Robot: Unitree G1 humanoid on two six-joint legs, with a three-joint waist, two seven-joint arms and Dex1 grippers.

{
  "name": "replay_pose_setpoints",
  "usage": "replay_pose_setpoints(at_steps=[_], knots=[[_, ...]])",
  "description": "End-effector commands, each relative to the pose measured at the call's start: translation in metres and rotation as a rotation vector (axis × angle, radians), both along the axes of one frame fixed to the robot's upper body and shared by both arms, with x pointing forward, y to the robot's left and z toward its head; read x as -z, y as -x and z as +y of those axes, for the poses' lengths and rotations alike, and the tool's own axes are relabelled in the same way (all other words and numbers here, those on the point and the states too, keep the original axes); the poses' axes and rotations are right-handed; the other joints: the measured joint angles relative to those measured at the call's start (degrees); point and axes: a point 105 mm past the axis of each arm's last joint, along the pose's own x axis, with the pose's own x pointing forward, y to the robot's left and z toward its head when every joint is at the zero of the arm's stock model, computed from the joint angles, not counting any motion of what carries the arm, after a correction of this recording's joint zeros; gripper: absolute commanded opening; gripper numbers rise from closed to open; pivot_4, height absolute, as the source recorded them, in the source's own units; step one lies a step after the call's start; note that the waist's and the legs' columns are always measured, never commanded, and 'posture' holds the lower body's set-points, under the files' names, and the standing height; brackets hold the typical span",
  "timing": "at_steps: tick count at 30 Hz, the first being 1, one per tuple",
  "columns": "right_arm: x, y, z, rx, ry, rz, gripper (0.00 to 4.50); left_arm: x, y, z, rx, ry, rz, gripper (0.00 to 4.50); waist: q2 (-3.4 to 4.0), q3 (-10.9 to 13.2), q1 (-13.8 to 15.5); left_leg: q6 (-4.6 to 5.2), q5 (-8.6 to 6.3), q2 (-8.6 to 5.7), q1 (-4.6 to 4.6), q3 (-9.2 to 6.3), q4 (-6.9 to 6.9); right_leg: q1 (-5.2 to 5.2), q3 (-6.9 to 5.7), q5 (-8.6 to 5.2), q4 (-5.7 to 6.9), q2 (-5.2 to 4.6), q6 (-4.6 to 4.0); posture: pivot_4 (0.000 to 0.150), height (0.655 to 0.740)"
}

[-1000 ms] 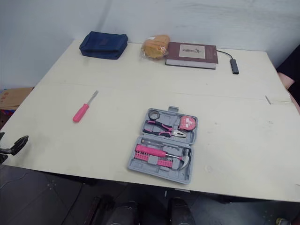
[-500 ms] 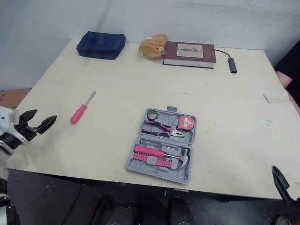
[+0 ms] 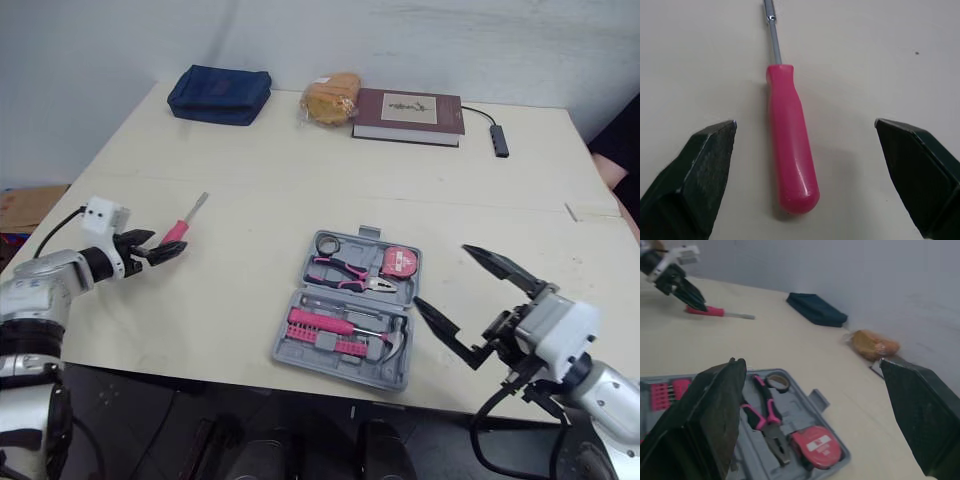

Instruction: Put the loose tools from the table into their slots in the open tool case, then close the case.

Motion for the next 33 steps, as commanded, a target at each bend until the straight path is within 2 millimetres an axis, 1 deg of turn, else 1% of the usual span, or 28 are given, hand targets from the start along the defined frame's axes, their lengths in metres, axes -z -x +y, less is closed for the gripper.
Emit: replay_pose_setpoints(at_steps=[1,4,7,8,11,12,13,14,18,19,23,24,25,26,27,28,29,30,32,33], knots=[[-0.016,0.005,0.021,-0.106,-0.002,-0.023,4.45,0.002,-0.010,0.002,-0.036,-0.050,0.032,4.50,-0.10,0.03,-0.04,0.01,-0.01,0.00,0.00,0.01,0.05,0.00,0.00,0.00,-0.01,0.00,0.01,0.150,0.7400],[-0.016,0.004,0.025,-0.133,0.005,-0.010,4.45,0.007,-0.015,0.004,-0.053,-0.070,0.058,4.50,-0.20,0.00,0.06,0.05,-0.03,0.00,0.01,0.00,0.05,0.00,-0.01,0.01,0.01,0.02,0.01,0.150,0.7400],[-0.015,0.004,0.025,-0.130,0.004,-0.003,4.45,0.011,-0.017,0.005,-0.063,-0.079,0.077,4.50,-0.20,-0.01,0.12,0.01,-0.01,0.00,0.01,0.02,0.04,0.00,-0.01,0.01,0.01,0.02,0.01,0.150,0.7400],[-0.013,0.003,0.024,-0.126,0.005,0.002,4.45,0.013,-0.017,0.002,-0.051,-0.066,0.095,4.50,-0.20,-0.01,0.11,0.01,0.00,0.00,0.01,0.03,0.05,0.00,0.00,0.01,0.02,0.02,0.02,0.150,0.7400],[-0.007,0.004,0.022,-0.111,0.009,0.018,4.50,0.031,-0.010,-0.009,0.028,-0.037,0.202,3.67,-0.21,-0.02,0.12,0.03,0.00,-0.01,0.04,0.04,0.08,0.01,0.00,0.01,0.07,0.02,0.02,0.150,0.7400],[-0.006,0.004,0.021,-0.109,0.009,0.019,4.50,0.034,-0.008,-0.010,0.040,-0.038,0.220,3.16,-0.20,-0.02,0.14,0.05,-0.02,-0.01,0.05,0.04,0.07,0.02,0.00,0.00,0.07,0.02,0.02,0.150,0.7400],[-0.006,0.004,0.021,-0.108,0.011,0.020,4.50,0.036,-0.008,-0.008,0.034,-0.052,0.224,2.83,-0.16,-0.04,0.16,0.05,-0.02,-0.02,0.06,0.06,0.07,0.03,0.01,0.01,0.07,0.02,0.02,0.150,0.7400],[-0.005,0.004,0.021,-0.107,0.014,0.021,4.50,0.038,-0.007,-0.006,0.037,-0.067,0.229,2.23,-0.16,-0.04,0.20,0.04,-0.01,-0.02,0.08,0.08,0.07,0.04,0.03,0.00,0.07,0.01,0.02,0.150,0.7400],[-0.004,0.004,0.020,-0.098,0.022,0.023,4.50,0.038,-0.007,-0.005,0.035,-0.063,0.214,0.55,-0.15,-0.06,0.43,0.04,-0.01,-0.02,0.10,0.11,0.08,0.07,0.08,0.01,0.05,0.00,0.03,0.150,0.7400],[-0.003,0.004,0.018,-0.091,0.026,0.023,4.50,0.032,-0.010,-0.007,0.045,-0.060,0.172,0.54,-0.15,-0.06,0.45,0.05,-0.02,-0.02,0.11,0.12,0.09,0.06,0.09,0.00,0.05,0.00,0.03,0.150,0.7400],[0.001,0.004,0.013,-0.064,0.045,0.025,4.50,-0.010,-0.025,-0.025,0.159,-0.059,-0.106,0.54,-0.16,-0.05,1.10,0.04,-0.01,-0.02,0.10,0.13,0.09,0.05,0.10,0.01,0.05,-0.01,0.03,0.150,0.7400],[0.000,0.003,0.011,-0.047,0.047,0.017,4.50,-0.023,-0.026,-0.034,0.206,-0.040,-0.181,0.54,-0.18,-0.04,1.24,0.03,-0.01,-0.02,0.08,0.13,0.11,0.04,0.10,0.01,0.05,-0.01,0.03,0.150,0.7400],[0.000,0.003,0.008,-0.024,0.039,0.008,4.50,-0.034,-0.025,-0.046,0.287,-0.034,-0.226,0.54,-0.27,0.02,1.36,0.03,-0.01,-0.02,0.05,0.12,0.13,0.02,0.08,0.01,0.05,-0.01,0.03,0.150,0.7400],[-0.001,0.003,0.006,-0.009,0.033,0.003,4.50,-0.039,-0.023,-0.055,0.345,-0.032,-0.249,0.54,-0.39,0.08,1.38,0.02,0.00,-0.02,-0.01,0.10,0.17,-0.01,0.06,0.01,0.05,-0.01,0.04,0.150,0.7400],[0.002,0.003,0.002,0.010,0.032,0.005,4.50,-0.045,-0.019,-0.067,0.428,-0.053,-0.291,0.54,-0.51,0.15,1.37,0.01,0.00,-0.02,-0.08,0.07,0.18,-0.04,0.01,0.01,0.05,0.00,0.04,0.150,0.7400],[0.010,0.005,-0.002,0.014,0.072,0.026,4.50,-0.049,-0.012,-0.086,0.542,-0.074,-0.328,0.54,-0.51,0.16,1.32,-0.01,0.01,-0.01,-0.16,0.04,0.20,-0.06,-0.02,0.01,0.06,0.00,0.04,0.150,0.7400],[0.017,0.007,-0.004,0.012,0.104,0.042,4.50,-0.051,-0.006,-0.099,0.617,-0.087,-0.355,0.54,-0.51,0.16,1.28,-0.01,0.01,-0.01,-0.21,0.03,0.22,-0.07,-0.02,0.04,0.08,0.00,0.09,0.150,0.7400],[0.021,0.009,-0.008,0.023,0.114,0.050,4.50,-0.054,0.005,-0.116,0.729,-0.108,-0.398,0.54,-0.51,0.15,1.23,0.00,0.00,-0.01,-0.22,0.05,0.22,-0.06,0.01,0.06,0.07,0.00,0.11,0.150,0.7400],[0.020,0.008,-0.013,0.054,0.099,0.045,4.50,-0.052,0.027,-0.144,0.950,-0.163,-0.442,0.54,-0.51,0.15,1.15,0.02,-0.01,-0.01,-0.24,0.11,0.23,-0.03,0.06,0.07,-0.01,0.00,0.14,0.150,0.7400],[0.020,0.008,-0.015,0.067,0.099,0.046,4.50,-0.048,0.036,-0.153,1.037,-0.183,-0.437,0.54,-0.50,0.16,1.08,0.04,-0.02,-0.01,-0.24,0.14,0.25,-0.03,0.09,0.08,-0.05,0.00,0.15,0.150,0.7400]])
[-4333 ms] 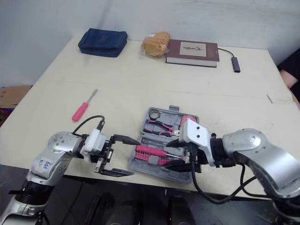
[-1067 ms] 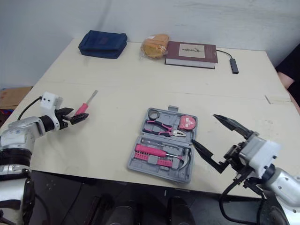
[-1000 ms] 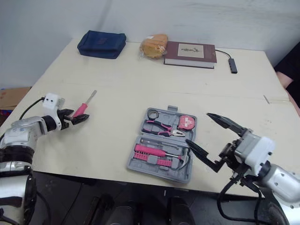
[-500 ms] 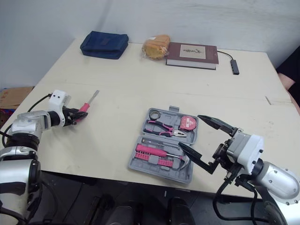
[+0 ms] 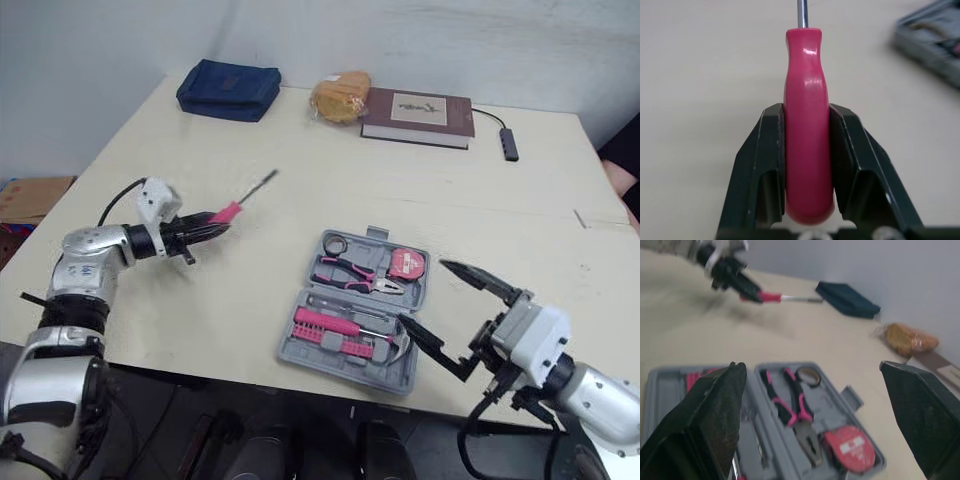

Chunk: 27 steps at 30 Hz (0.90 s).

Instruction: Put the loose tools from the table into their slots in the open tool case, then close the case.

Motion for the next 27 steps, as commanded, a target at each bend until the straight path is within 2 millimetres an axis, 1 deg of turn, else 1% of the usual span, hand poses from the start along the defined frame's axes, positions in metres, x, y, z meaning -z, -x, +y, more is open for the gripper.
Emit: replay_pose_setpoints(at_steps=[1,3,5,6,7,8,9,13,16,19,21,24,27], knots=[[-0.010,0.002,-0.010,0.044,0.019,-0.066,4.50,-0.003,0.033,-0.038,0.321,-0.098,-0.078,0.54,0.03,0.02,-0.25,0.01,-0.01,0.00,-0.01,0.04,0.08,0.00,0.03,0.01,0.01,0.00,0.02,0.150,0.7400],[-0.008,0.001,-0.015,0.072,0.024,-0.058,4.50,-0.004,0.041,-0.053,0.406,-0.087,-0.056,0.54,0.03,0.02,-0.55,0.05,-0.03,0.00,-0.02,0.07,0.22,0.00,0.06,0.02,0.00,0.02,0.04,0.150,0.7400],[-0.006,0.002,-0.017,0.079,0.034,-0.048,4.50,-0.006,0.047,-0.063,0.457,-0.076,-0.032,0.54,0.03,0.02,-0.88,0.07,-0.04,0.01,0.01,0.05,0.27,0.01,0.07,0.02,0.01,0.04,0.03,0.150,0.7400],[-0.004,0.003,-0.018,0.081,0.035,-0.036,4.50,-0.001,0.055,-0.072,0.517,-0.123,-0.020,0.54,0.03,0.02,-1.05,0.27,-0.15,0.02,0.04,0.05,0.27,0.01,0.08,0.01,0.08,0.05,0.03,0.150,0.7400],[-0.001,0.004,-0.018,0.084,0.032,-0.020,4.50,0.002,0.064,-0.084,0.576,-0.173,-0.019,0.54,0.06,0.03,-1.12,0.32,-0.17,0.02,0.06,0.02,0.27,0.01,0.08,0.01,0.12,0.05,0.03,0.150,0.7400],[0.000,0.006,-0.017,0.086,0.030,-0.010,4.50,0.005,0.070,-0.092,0.614,-0.206,-0.021,0.54,0.07,0.04,-1.12,0.32,-0.17,0.02,0.10,0.02,0.27,0.04,0.09,0.01,0.13,0.05,0.02,0.150,0.7400],[0.001,0.007,-0.017,0.089,0.026,-0.005,4.50,0.004,0.074,-0.100,0.634,-0.204,-0.018,0.54,0.07,0.04,-1.12,0.32,-0.17,0.02,0.11,0.01,0.27,0.07,0.10,0.01,0.13,0.05,0.02,0.150,0.7400],[0.001,0.012,-0.014,0.099,0.021,-0.005,4.50,-0.003,0.082,-0.115,0.665,-0.250,-0.040,0.54,0.08,0.04,-1.28,0.32,-0.16,0.02,0.11,0.04,0.29,0.07,0.16,0.01,0.11,0.06,0.02,0.150,0.7400],[0.001,0.014,-0.013,0.101,0.019,-0.002,4.50,-0.004,0.089,-0.120,0.681,-0.269,-0.023,0.54,0.10,0.05,-1.29,0.31,-0.16,0.03,0.12,0.02,0.29,0.07,0.16,0.01,0.12,0.08,0.02,0.150,0.7400],[0.000,0.016,-0.009,0.093,0.015,0.000,4.50,0.013,0.099,-0.121,0.654,-0.380,0.064,0.54,0.12,0.06,-1.27,0.32,-0.16,0.03,0.13,0.03,0.29,0.07,0.18,0.01,0.13,0.08,0.02,0.150,0.7400],[0.000,0.019,-0.006,0.073,0.020,0.006,4.50,0.021,0.104,-0.122,0.634,-0.401,0.098,0.54,0.13,0.06,-1.21,0.32,-0.16,0.03,0.13,0.02,0.29,0.08,0.18,0.00,0.12,0.08,0.01,0.150,0.7400],[0.004,0.027,0.001,0.023,0.035,0.040,4.50,0.039,0.112,-0.114,0.625,-0.473,0.135,0.54,0.15,0.07,-1.23,0.33,-0.18,0.03,0.12,0.01,0.29,0.08,0.20,0.00,0.09,0.07,0.01,0.150,0.7400],[0.007,0.029,0.001,0.018,0.036,0.054,4.50,0.046,0.112,-0.114,0.595,-0.483,0.149,0.54,0.15,0.07,-1.18,0.35,-0.18,0.04,0.13,0.00,0.29,0.08,0.20,0.00,0.10,0.06,0.00,0.150,0.7400]])
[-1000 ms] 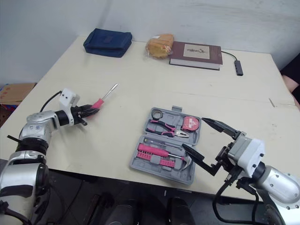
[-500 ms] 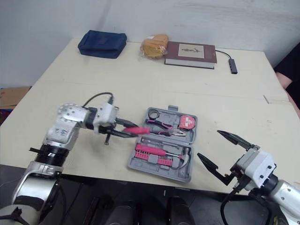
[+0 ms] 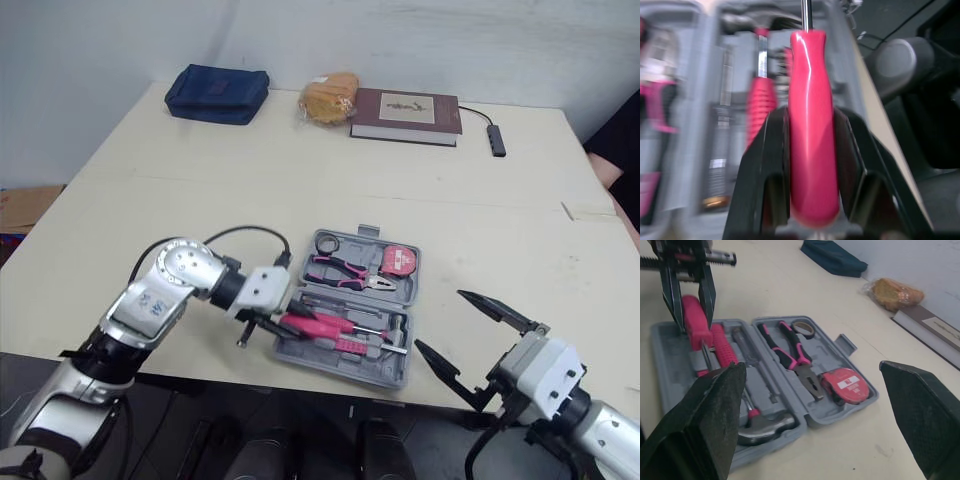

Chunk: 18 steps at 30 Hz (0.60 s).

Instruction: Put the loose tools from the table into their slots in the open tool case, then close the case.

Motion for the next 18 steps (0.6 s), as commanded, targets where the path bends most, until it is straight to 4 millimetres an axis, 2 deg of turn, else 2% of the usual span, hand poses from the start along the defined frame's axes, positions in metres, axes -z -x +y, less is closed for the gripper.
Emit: replay_pose_setpoints(at_steps=[1,9,14,18], knots=[[-0.006,0.006,0.008,-0.047,0.000,-0.022,4.50,-0.004,0.003,-0.007,-0.007,0.002,-0.039,0.54,0.00,0.00,0.03,0.02,0.00,0.00,0.00,0.00,0.00,0.01,0.00,0.00,0.01,-0.02,0.00,0.150,0.7400],[-0.003,0.009,0.016,-0.103,-0.016,0.007,4.50,0.008,0.003,-0.010,-0.041,-0.048,-0.049,0.54,0.01,0.01,0.13,0.07,-0.03,0.00,0.00,-0.03,0.01,0.03,-0.01,-0.01,-0.02,-0.04,-0.02,0.150,0.7400],[0.002,0.021,0.028,-0.169,-0.071,0.098,4.50,0.011,0.006,-0.012,-0.020,-0.060,-0.041,0.54,0.02,0.00,0.14,0.07,-0.03,0.00,0.01,-0.05,0.01,0.03,-0.02,-0.01,-0.01,-0.04,-0.02,0.150,0.7400],[0.006,0.022,0.024,-0.143,-0.066,0.110,4.50,0.013,0.005,-0.013,-0.016,-0.074,-0.038,0.54,0.01,0.00,0.20,0.09,-0.03,0.00,0.01,-0.04,0.01,0.06,-0.02,-0.01,-0.04,-0.06,-0.02,0.150,0.7400]])
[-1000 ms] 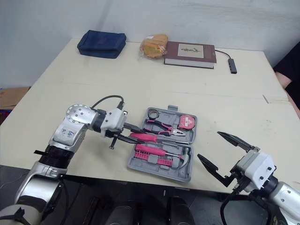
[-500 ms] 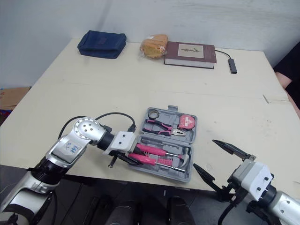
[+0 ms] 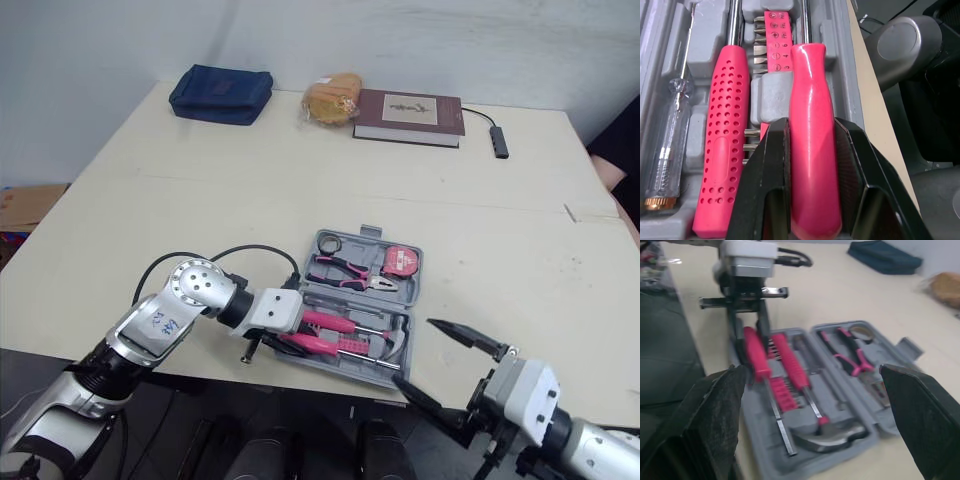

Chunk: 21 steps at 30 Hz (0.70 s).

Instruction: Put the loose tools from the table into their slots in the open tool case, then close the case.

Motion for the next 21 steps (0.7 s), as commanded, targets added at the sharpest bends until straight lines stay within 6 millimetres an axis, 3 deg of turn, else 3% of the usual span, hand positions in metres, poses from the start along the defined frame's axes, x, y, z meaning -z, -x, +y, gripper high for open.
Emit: replay_pose_setpoints(at_steps=[1,10,11,16,21], knots=[[-0.006,0.003,0.000,0.004,0.004,-0.030,4.50,0.001,0.001,-0.003,0.014,-0.013,-0.020,0.54,0.00,0.00,0.05,0.00,0.00,0.00,0.01,0.00,0.01,0.02,0.00,0.00,-0.01,0.00,0.00,0.150,0.7400],[-0.003,0.003,-0.006,0.036,0.004,-0.020,4.50,0.000,0.009,-0.013,0.040,0.008,0.032,0.54,0.00,0.00,0.88,0.02,-0.01,0.00,0.00,-0.02,0.01,0.02,-0.01,0.00,-0.04,-0.01,0.00,0.150,0.7400],[-0.002,0.003,-0.007,0.039,0.005,-0.017,4.50,-0.003,0.009,-0.015,0.041,0.029,0.029,1.59,0.00,0.00,0.96,0.03,-0.02,0.00,0.00,-0.01,0.01,0.02,-0.01,0.00,-0.05,-0.02,0.00,0.150,0.7400],[0.000,0.003,-0.009,0.050,0.003,-0.011,4.50,-0.026,0.012,-0.027,0.086,0.202,0.044,3.58,0.00,0.00,1.16,0.05,-0.03,0.00,-0.03,-0.02,0.01,0.00,-0.01,-0.01,-0.08,-0.01,-0.01,0.150,0.7400],[0.003,0.003,-0.011,0.059,0.006,-0.008,4.50,-0.048,0.019,-0.023,0.189,0.360,0.096,3.58,0.04,0.00,0.79,0.02,-0.02,0.01,-0.02,-0.04,0.02,-0.01,-0.04,-0.01,-0.05,0.00,-0.02,0.150,0.7400]])
